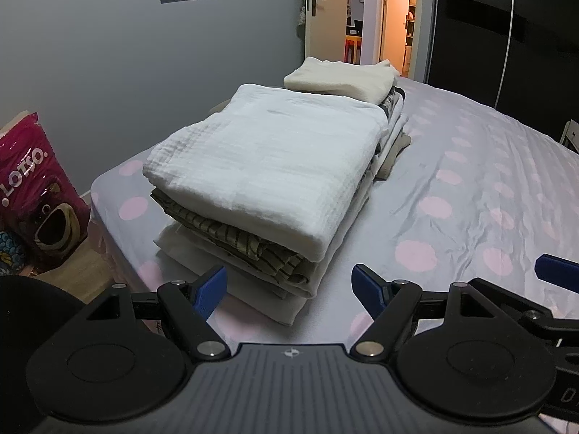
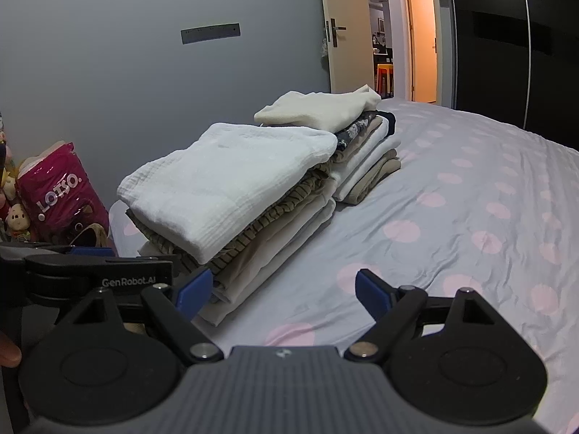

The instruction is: Fold clothes

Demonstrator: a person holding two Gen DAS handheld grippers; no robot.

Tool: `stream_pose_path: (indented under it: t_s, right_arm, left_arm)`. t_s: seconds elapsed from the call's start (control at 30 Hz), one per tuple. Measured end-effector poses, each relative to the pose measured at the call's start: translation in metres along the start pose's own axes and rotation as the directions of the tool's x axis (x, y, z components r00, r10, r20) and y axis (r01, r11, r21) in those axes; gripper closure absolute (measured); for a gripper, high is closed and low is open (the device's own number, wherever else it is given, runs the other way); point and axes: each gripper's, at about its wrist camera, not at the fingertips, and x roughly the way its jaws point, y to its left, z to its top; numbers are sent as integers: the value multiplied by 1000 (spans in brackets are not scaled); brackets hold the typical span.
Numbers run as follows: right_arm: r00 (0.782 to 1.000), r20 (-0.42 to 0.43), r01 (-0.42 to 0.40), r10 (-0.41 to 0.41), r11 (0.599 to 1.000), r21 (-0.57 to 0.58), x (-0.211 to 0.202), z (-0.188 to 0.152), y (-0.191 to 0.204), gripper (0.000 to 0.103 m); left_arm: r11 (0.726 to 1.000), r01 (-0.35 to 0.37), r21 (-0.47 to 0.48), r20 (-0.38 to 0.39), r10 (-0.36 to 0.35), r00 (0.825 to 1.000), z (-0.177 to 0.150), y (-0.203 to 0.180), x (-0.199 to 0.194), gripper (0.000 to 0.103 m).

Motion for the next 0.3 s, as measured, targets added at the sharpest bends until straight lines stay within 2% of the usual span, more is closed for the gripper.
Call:
stream_pose_path:
  t_s: [0.3]
  right_arm:
    - [1000,-1,-3,3,1000,-3,-3,-1,-1,14]
  left_arm:
    - [1000,6,3,8,-6,1000,0,-3,-2,28]
